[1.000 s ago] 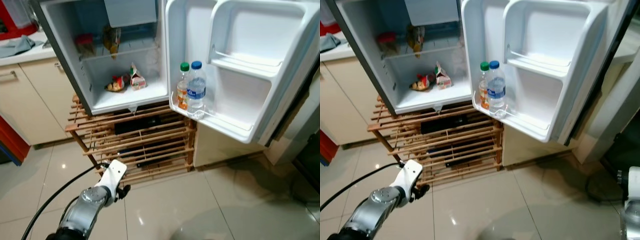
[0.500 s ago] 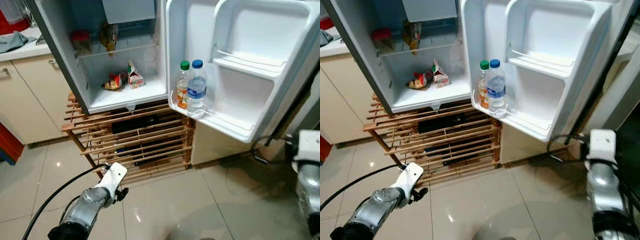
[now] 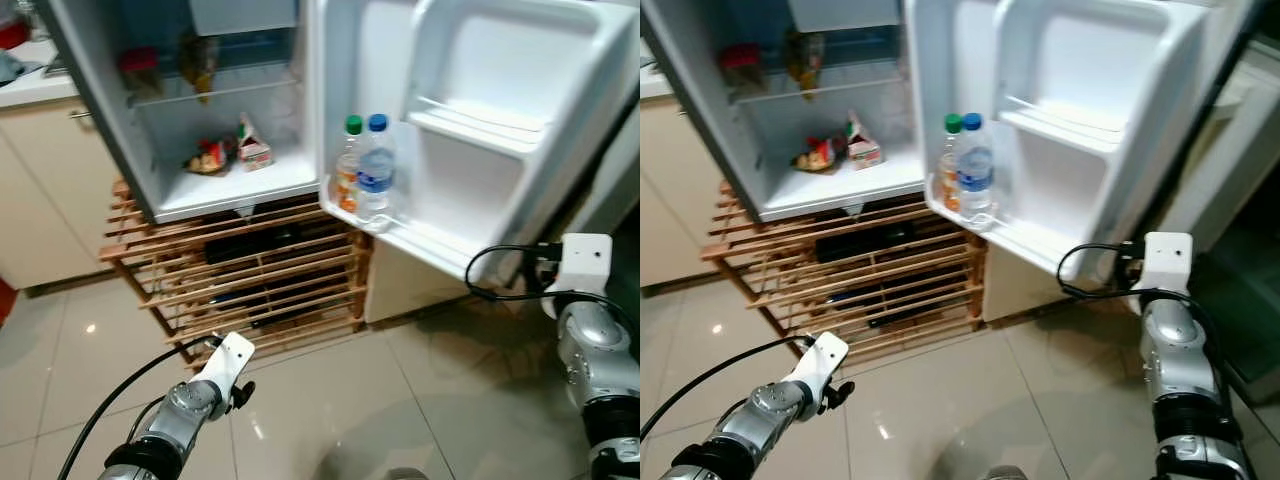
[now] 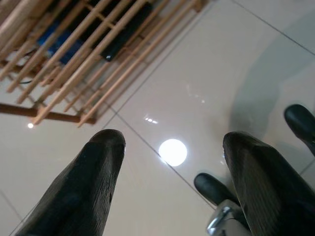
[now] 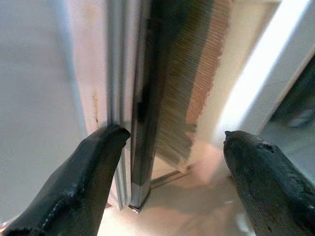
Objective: Restocking fridge
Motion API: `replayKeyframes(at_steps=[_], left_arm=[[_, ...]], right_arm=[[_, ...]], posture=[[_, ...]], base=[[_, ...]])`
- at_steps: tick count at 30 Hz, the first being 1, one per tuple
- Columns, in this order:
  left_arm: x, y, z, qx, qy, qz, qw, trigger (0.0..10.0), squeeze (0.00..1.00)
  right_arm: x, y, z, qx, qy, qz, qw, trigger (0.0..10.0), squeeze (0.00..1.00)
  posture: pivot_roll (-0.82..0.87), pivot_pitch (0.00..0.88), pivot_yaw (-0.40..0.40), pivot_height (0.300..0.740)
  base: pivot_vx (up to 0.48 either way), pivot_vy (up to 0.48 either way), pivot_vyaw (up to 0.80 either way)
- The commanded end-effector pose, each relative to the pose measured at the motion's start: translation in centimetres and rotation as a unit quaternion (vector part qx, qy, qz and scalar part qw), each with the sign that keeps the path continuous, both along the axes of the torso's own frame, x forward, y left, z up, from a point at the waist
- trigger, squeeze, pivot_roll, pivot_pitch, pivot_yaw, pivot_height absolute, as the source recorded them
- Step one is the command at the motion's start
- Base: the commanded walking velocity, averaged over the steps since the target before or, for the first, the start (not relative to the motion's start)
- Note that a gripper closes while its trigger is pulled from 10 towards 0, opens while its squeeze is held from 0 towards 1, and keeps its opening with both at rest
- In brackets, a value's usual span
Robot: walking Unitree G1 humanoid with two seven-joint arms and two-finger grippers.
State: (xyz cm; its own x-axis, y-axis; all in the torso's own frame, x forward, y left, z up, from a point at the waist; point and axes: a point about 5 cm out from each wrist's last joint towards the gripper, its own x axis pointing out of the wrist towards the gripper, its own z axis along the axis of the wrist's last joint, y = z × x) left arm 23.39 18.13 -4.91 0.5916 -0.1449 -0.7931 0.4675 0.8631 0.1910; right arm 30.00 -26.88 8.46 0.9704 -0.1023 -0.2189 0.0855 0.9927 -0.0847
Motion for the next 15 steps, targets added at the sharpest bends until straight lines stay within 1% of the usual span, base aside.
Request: replayKeyframes(at_steps=[1,2,3,4,5,6,7,8,9,10,11,12,13,15], left_arm=[[0.0,0.0,-0.1,0.006,-0.002,0.000,1.000,10.0,0.00],[-0.3,-0.1,-0.4,0.007,0.003,-0.003,1.000,10.0,0.00],[-0.3,-0.1,-0.4,0.007,0.003,-0.003,1.000,10.0,0.00],[-0.8,-0.1,-0.8,0.011,0.013,-0.007,1.000,10.0,0.00],[-1.1,0.0,-1.0,0.013,0.020,-0.010,1.000,10.0,0.00],[-1.1,0.0,-1.0,0.013,0.020,-0.010,1.000,10.0,0.00],[-1.6,0.0,-1.4,0.018,0.032,-0.016,0.999,10.0,0.00],[-1.6,0.0,-1.4,0.018,0.032,-0.016,0.999,10.0,0.00],[-2.4,0.0,-1.9,0.028,0.047,-0.025,0.998,10.0,0.00],[-3.2,0.1,-2.4,0.037,0.061,-0.031,0.997,10.0,0.00],[-3.7,0.2,-2.7,0.043,0.070,-0.034,0.996,10.0,0.00],[-3.7,0.2,-2.7,0.043,0.070,-0.034,0.996,10.0,0.00],[-4.1,0.2,-3.0,0.045,0.077,-0.033,0.995,10.0,0.00],[-4.3,0.1,-3.1,0.047,0.080,-0.037,0.995,10.0,0.00]], right_arm=[[-0.2,5.0,1.5,0.081,-0.011,0.151,0.985,10.0,0.01],[-1.9,7.2,1.7,0.131,0.009,0.230,0.964,10.0,0.00],[-1.9,7.2,1.7,0.131,0.009,0.230,0.964,10.0,0.00],[-4.1,8.9,1.6,0.160,0.037,0.307,0.937,10.0,0.00],[-5.6,9.9,1.5,0.178,0.057,0.356,0.916,10.0,0.00],[-5.6,9.9,1.5,0.178,0.057,0.356,0.916,10.0,0.00],[-7.2,10.2,1.1,0.192,0.078,0.391,0.897,10.0,0.00],[-7.2,10.2,1.1,0.192,0.078,0.391,0.897,10.0,0.00],[-8.8,10.2,0.7,0.208,0.095,0.418,0.879,10.0,0.00],[-10.1,10.1,0.1,0.223,0.115,0.427,0.869,10.0,0.01],[-10.9,10.0,-0.2,0.233,0.128,0.431,0.863,10.0,0.01],[-10.9,10.0,-0.2,0.233,0.128,0.431,0.863,10.0,0.01],[-11.6,10.0,-0.7,0.232,0.144,0.437,0.857,10.0,0.01],[-12.4,9.9,-1.4,0.242,0.169,0.425,0.856,10.0,0.00]], posture=[[-0.21,0.000,0.052,0.740],[-0.22,0.000,0.054,0.740],[-0.22,0.000,0.054,0.740],[-0.22,0.000,0.055,0.740],[-0.22,0.000,0.057,0.740],[-0.22,0.000,0.057,0.740],[-0.22,0.000,0.063,0.740],[-0.22,0.000,0.063,0.740],[-0.22,0.000,0.062,0.740],[-0.22,0.000,0.061,0.740],[-0.22,0.000,0.061,0.740],[-0.22,0.000,0.061,0.740],[-0.23,0.000,0.068,0.740],[-0.24,0.000,0.068,0.740]], base=[[0.000,0.000,0.00],[0.000,0.000,0.00],[0.000,0.000,0.00],[0.000,0.000,0.00],[0.000,0.000,0.00],[0.000,0.000,0.00],[0.000,0.000,0.00],[0.000,0.000,0.00],[0.000,0.000,0.00],[0.000,0.000,0.00],[0.000,0.000,0.00],[0.000,0.000,0.00],[0.000,0.000,0.00],[0.000,0.000,0.00]])
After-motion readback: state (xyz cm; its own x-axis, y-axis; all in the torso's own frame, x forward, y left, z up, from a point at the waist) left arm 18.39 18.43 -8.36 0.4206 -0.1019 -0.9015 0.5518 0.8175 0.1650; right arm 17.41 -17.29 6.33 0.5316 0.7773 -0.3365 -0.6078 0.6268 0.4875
